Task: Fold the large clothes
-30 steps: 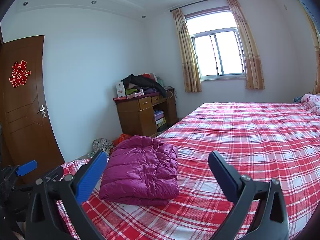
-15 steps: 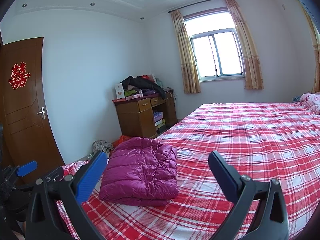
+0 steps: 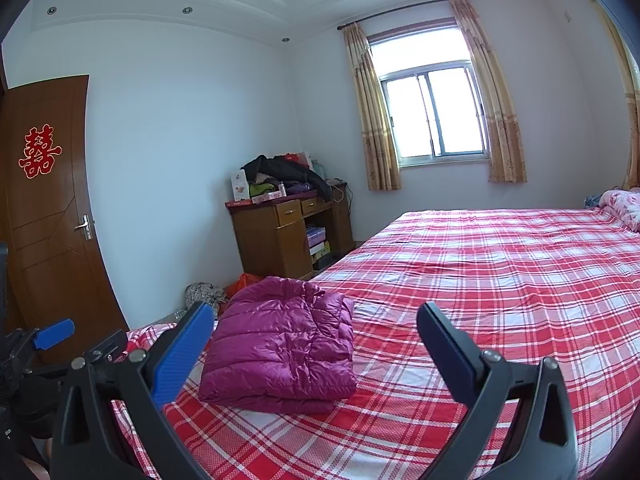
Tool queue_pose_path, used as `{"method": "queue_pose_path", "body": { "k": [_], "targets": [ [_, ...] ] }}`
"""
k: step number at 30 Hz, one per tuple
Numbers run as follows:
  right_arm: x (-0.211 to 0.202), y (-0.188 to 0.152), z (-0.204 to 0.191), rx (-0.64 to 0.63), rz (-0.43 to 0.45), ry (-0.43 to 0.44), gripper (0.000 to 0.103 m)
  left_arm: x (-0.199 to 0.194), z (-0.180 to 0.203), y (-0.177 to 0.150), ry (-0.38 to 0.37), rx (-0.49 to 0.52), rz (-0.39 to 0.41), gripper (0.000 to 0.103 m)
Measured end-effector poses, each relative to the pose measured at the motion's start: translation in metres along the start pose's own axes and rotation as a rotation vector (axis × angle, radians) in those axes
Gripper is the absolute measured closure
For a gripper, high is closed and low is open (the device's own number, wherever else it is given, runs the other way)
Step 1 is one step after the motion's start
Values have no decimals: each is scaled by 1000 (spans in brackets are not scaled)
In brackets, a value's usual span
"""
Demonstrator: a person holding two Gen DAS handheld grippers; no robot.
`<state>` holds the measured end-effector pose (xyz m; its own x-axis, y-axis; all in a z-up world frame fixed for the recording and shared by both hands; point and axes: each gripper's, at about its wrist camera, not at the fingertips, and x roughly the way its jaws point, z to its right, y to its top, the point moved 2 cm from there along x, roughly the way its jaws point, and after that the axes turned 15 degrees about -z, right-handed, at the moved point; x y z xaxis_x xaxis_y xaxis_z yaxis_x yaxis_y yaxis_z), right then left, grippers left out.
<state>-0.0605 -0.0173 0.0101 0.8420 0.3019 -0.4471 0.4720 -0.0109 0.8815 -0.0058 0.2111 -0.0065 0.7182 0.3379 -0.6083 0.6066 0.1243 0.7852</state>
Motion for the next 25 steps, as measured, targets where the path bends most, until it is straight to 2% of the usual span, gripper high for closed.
{"method": "queue_pose_path", "body": {
  "k": [13, 16, 20, 25],
  "targets": [
    [-1, 0, 0, -6, 3, -6, 0, 2, 2, 1, 11, 0, -2, 24],
    [0, 0, -1, -10, 0, -11, 0, 7, 1, 1, 16, 4, -26, 24],
    [2, -1, -2, -10, -8, -12, 0, 17, -2, 0, -39, -8, -71, 24],
    [4, -2, -1, -3, -14, -13, 0, 22, -3, -2, -19, 2, -77, 24]
  ]
}}
